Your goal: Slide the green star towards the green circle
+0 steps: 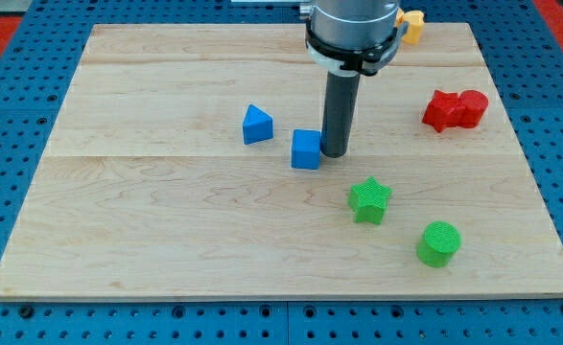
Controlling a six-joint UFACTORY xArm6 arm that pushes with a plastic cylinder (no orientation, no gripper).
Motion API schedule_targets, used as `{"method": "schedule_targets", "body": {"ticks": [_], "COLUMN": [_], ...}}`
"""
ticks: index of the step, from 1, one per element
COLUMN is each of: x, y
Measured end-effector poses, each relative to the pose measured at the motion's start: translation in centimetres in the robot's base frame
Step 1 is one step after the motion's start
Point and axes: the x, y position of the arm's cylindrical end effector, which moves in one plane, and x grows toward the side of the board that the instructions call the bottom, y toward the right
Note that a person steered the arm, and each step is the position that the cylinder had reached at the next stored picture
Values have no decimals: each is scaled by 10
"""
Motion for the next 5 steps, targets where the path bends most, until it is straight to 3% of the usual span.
{"method": "schedule_targets", "body": {"ticks": [2, 4, 5], "x": [17, 91, 92], "y": [-36, 36, 17]}}
